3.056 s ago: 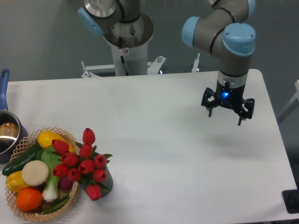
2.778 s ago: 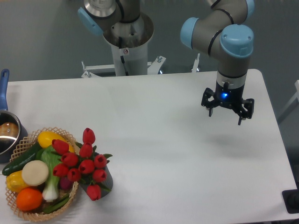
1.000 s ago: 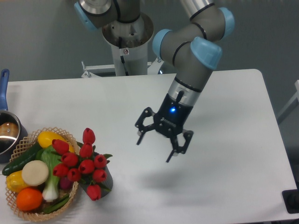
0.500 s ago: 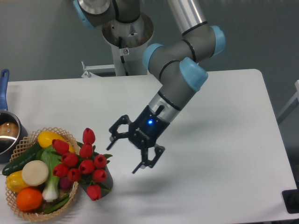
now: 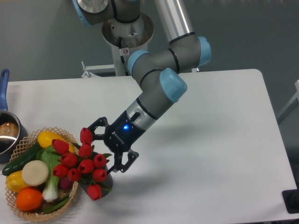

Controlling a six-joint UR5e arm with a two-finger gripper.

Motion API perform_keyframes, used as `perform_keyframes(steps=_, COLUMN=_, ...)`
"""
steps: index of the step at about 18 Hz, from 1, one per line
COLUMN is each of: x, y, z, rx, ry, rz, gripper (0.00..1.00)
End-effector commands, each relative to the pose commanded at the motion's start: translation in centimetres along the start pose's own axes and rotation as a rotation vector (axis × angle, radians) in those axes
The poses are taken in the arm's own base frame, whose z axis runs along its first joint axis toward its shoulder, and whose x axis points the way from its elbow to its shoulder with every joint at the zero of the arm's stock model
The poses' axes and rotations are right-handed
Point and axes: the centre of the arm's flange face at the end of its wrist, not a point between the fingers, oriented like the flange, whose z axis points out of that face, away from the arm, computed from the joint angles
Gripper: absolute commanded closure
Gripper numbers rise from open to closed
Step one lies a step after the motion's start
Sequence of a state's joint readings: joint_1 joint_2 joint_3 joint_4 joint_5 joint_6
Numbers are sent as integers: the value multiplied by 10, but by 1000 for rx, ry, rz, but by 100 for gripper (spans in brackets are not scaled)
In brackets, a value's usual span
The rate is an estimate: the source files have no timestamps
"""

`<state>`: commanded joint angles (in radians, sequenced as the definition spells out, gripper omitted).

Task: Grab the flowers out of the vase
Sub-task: 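Lower the gripper onto the tulip stems and close around them, then lift the tulip bunch up out of the black vase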

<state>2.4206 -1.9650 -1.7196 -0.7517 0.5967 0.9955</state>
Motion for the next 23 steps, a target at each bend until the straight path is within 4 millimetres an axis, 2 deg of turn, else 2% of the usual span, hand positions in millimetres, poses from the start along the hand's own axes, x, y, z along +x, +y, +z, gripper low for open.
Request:
perform_keyframes(steps=1, x=1, y=-1, z=-2, rx=4, ry=-1, rz=35, gripper=94)
perform_keyframes(steps=2, x=1, y=-2, z=-4, rx=5, ry=-4, rz=39, gripper=100)
perform_keyframes(steps=5, x=2, y=-4, z=-7, rx=-2, ry=-14, rz=43, gripper=100)
perform_keyframes(steps=10, x=12, y=-21, z=-25, rx=11, ry=-38, rz=50, gripper=100)
perform_keyframes(steps=13, x=18, y=-32, z=-34, rx=22, ry=-52, rz=-4, gripper=100)
perform_keyframes(steps=20, x=3, y=-88, z=-85, rx=95, ry=-130, rz=-95, gripper=100)
perform_keyframes(steps=23, x=-1, y=-104, z=-101, rx=119, ry=-149, rz=-150, gripper=100)
